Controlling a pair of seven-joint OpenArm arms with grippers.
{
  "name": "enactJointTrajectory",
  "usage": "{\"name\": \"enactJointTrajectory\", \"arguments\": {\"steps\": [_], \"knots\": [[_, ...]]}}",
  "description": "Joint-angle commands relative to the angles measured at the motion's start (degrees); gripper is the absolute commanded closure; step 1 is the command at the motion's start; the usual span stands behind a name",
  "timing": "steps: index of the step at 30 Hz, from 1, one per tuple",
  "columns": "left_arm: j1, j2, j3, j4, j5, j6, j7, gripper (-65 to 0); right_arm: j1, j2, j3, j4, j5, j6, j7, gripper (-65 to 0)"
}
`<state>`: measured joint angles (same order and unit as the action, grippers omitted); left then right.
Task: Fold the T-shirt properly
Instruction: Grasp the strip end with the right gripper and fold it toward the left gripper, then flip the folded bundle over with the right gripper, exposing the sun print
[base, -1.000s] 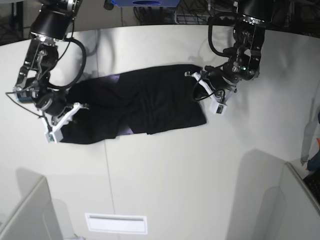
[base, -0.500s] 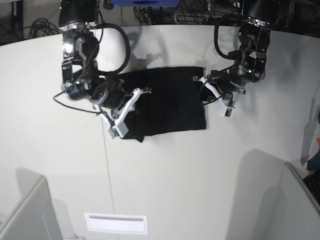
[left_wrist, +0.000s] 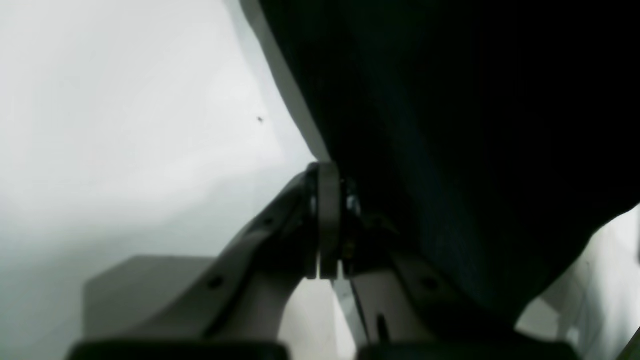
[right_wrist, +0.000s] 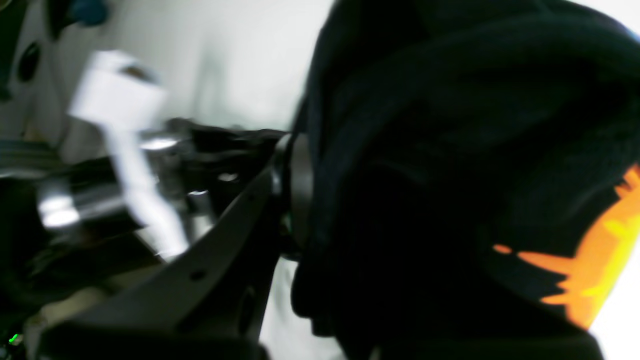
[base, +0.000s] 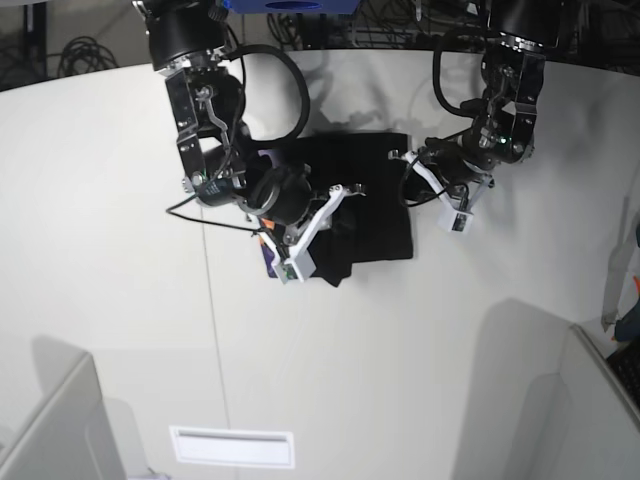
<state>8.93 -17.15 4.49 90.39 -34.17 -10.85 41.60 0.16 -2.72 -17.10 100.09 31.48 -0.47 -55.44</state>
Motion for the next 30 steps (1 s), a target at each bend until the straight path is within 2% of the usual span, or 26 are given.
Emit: {"name": "enactJointTrajectory", "arguments": {"steps": [1, 6, 11, 18, 22, 27, 29, 30], "knots": [[-0.09, -0.39, -0.14, 0.82, 0.11, 0.08, 0.37, 0.0, 0.93, -0.4, -0.08, 0.87, 1.26, 0.34, 1.77, 0.0], [-0.09, -0.39, -0.14, 0.82, 0.11, 0.08, 0.37, 0.0, 0.76, -0.4, -4.3, 0.7, 1.17, 0.25, 2.21, 0.0], [0.35, -0.48, -0.32, 0.91, 0.11, 0.08, 1.08, 0.0, 0.85, -0.49, -5.01, -2.2, 1.17, 0.16, 4.58, 0.0], [1.4, -0.48, -8.49, 3.11, 0.02, -0.18, 8.64, 0.0, 1.02, -0.4, -5.18, -4.84, 1.17, 0.16, 6.08, 0.0], [3.95, -0.48, -13.85, 9.17, 0.02, -0.18, 12.77, 0.0, 1.11, -0.49, -5.18, -5.37, 1.26, 0.16, 6.17, 0.0], [6.06, -1.71, -18.07, 15.06, 0.02, -0.36, 21.38, 0.0, 1.37, -1.19, -5.18, -5.37, 1.53, 0.25, 6.17, 0.0], [7.2, -1.97, -18.78, 16.38, 0.02, -1.68, 22.7, 0.0, 1.9, -1.37, -5.18, -5.37, 1.44, 0.25, 6.17, 0.0], [7.73, -2.06, -19.04, 16.82, 0.02, -2.99, 22.79, 0.0, 1.99, -1.45, -5.18, -5.37, 1.44, 0.25, 6.08, -3.5]]}}
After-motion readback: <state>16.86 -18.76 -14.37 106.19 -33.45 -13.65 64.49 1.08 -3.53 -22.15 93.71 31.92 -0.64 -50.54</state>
